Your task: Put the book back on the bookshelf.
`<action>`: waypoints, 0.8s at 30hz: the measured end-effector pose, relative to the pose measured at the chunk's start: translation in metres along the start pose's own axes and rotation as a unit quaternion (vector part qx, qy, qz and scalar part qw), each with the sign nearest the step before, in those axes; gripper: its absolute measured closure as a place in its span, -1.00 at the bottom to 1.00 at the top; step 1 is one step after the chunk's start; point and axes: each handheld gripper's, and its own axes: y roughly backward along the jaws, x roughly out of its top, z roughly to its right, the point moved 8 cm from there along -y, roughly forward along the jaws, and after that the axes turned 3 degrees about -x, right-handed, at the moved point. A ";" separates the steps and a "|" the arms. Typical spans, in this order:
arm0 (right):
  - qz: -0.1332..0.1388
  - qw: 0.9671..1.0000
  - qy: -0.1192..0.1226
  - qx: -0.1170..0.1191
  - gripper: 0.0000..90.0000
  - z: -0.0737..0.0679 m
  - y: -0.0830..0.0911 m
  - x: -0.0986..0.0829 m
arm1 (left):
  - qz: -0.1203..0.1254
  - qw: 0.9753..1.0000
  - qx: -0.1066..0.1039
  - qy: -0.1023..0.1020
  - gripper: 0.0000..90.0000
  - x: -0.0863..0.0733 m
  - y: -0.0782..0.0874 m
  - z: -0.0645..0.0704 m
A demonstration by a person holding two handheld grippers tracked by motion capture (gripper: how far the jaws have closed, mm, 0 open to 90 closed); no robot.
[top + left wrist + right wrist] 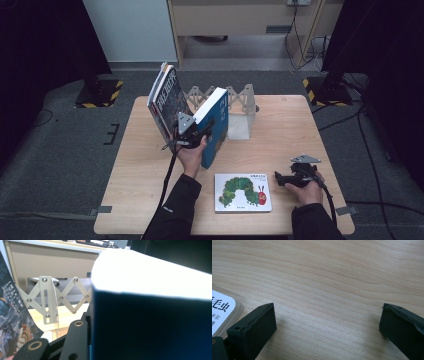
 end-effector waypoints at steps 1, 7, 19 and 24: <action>-0.001 1.000 0.000 0.001 -0.97 0.000 0.000 0.000 | 0.000 1.000 0.004 -0.006 0.32 0.000 0.000 0.001; 0.000 1.000 0.000 0.000 -0.97 0.000 0.000 0.000 | 0.001 1.000 0.010 -0.009 0.31 -0.001 0.004 0.000; 0.001 1.000 0.000 -0.003 -0.97 0.000 0.000 0.000 | 0.003 1.000 0.009 0.002 0.26 -0.005 0.011 0.001; 0.002 1.000 0.000 -0.004 -0.97 -0.001 0.000 0.000 | 0.005 1.000 0.015 -0.008 0.31 -0.007 0.014 0.000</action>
